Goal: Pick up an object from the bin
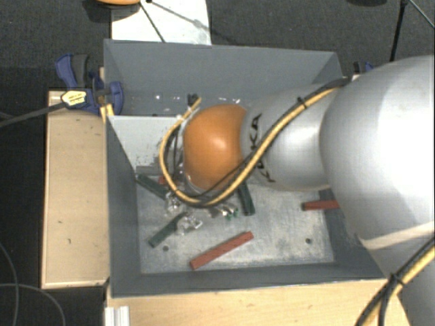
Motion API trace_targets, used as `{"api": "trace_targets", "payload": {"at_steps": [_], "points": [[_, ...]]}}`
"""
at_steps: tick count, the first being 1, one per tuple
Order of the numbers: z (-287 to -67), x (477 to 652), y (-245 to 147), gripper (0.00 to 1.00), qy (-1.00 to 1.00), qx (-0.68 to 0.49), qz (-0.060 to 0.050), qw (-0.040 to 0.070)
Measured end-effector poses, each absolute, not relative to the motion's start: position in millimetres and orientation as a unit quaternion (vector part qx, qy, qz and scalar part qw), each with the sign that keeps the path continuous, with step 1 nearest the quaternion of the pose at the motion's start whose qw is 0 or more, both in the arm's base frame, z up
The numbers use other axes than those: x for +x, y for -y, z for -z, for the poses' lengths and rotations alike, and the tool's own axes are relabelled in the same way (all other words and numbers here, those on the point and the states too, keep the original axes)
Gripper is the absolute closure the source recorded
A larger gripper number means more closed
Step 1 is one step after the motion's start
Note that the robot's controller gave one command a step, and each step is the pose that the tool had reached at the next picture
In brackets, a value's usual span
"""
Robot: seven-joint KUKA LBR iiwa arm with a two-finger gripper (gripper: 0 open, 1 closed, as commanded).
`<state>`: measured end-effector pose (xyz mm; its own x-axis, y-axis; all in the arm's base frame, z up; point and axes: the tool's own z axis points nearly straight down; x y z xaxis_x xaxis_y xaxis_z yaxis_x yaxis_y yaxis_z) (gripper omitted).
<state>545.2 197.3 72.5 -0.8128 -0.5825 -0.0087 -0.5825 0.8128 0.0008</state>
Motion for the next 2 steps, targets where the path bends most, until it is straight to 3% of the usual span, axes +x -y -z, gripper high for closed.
{"api": "trace_targets", "payload": {"at_steps": [1,2], "points": [[-72.5,545.2,-197.3,1.0,-0.952,-0.305,-0.002,0.004],[-189.9,524.9,-204.9,1.0,-0.949,-0.314,0.0,0.001]]}}
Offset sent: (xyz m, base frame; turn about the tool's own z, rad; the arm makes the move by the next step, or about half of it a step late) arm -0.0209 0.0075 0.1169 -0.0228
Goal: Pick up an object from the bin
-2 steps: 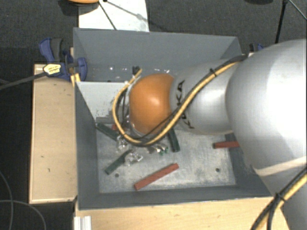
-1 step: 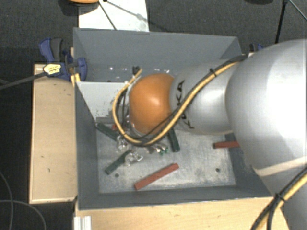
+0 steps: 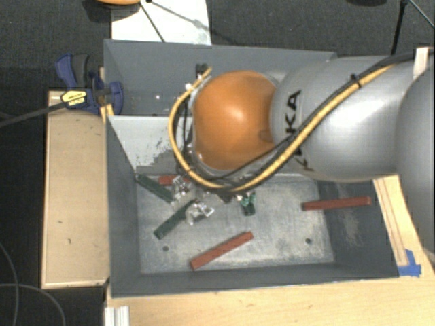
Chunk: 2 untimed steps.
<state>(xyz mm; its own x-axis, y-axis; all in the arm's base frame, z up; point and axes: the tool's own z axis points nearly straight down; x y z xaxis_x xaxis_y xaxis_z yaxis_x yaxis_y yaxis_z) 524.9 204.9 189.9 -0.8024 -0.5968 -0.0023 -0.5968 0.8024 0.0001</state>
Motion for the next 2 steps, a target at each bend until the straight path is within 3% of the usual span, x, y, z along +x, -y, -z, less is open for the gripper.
{"api": "trace_targets", "payload": {"at_steps": [1,2], "points": [[-189.8,524.9,-204.9,1.0,-0.95,-0.314,-0.001,0.001],[-290.9,513.6,-207.3,1.0,-0.875,-0.484,0.0,0.003]]}}
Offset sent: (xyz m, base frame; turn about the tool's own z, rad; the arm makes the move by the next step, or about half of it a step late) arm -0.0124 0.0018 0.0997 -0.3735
